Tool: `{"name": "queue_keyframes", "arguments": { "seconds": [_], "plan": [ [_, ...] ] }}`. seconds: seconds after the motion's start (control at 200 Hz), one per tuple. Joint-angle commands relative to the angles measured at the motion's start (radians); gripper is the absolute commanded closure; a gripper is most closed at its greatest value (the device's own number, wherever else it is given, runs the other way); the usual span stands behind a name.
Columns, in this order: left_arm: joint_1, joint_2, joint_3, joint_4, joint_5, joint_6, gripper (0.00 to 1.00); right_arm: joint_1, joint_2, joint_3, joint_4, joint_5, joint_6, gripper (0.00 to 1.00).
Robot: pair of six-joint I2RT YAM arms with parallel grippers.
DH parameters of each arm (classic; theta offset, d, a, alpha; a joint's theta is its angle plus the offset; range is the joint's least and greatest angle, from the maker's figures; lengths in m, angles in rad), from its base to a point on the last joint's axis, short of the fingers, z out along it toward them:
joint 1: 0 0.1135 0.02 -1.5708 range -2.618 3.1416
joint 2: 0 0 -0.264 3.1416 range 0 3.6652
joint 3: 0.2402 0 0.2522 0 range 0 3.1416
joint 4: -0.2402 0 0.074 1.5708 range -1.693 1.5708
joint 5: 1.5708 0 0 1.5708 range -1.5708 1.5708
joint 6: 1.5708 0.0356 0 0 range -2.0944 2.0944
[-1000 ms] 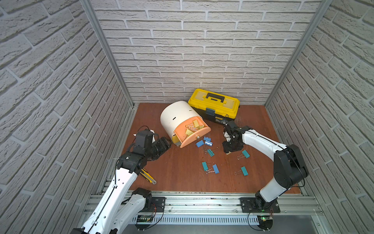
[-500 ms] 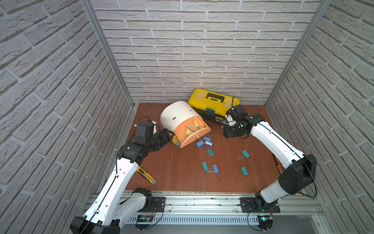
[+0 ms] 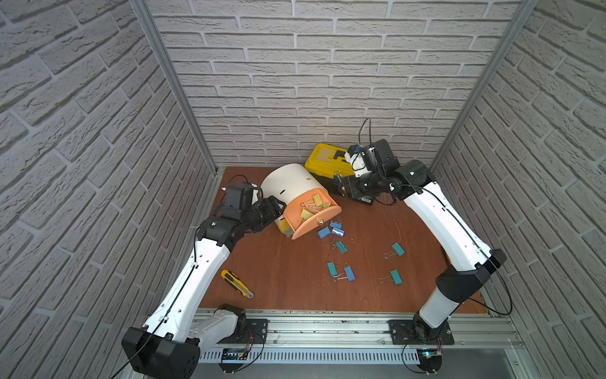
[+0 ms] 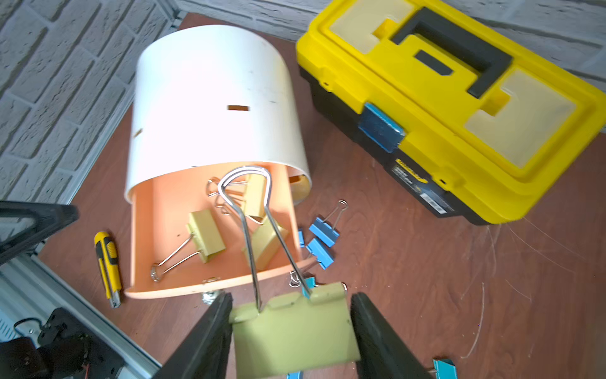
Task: Put the binder clips in the drawer according to color
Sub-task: Place the binder clip in the drawer.
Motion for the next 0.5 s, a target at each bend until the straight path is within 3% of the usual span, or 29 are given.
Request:
{"name": "queue_keyframes", "arguments": {
  "seconds": [0.0, 0.215, 0.495],
  "plan": [
    [0.009, -0.002, 0.021, 0.038, 0.001, 0.018, 0.26, 0.067, 0.068, 0.087, -0.043, 0.001, 0.005, 0.51],
    [0.014, -0.042, -0.018, 0.021, -0.021, 0.012, 0.26, 0.164, 0.182, 0.221, -0.07, -0.001, 0.006, 0.51],
    [0.035, -0.107, -0.115, 0.035, -0.014, -0.022, 0.26, 0.225, 0.25, 0.245, -0.063, -0.011, 0.002, 0.51]
  ]
}}
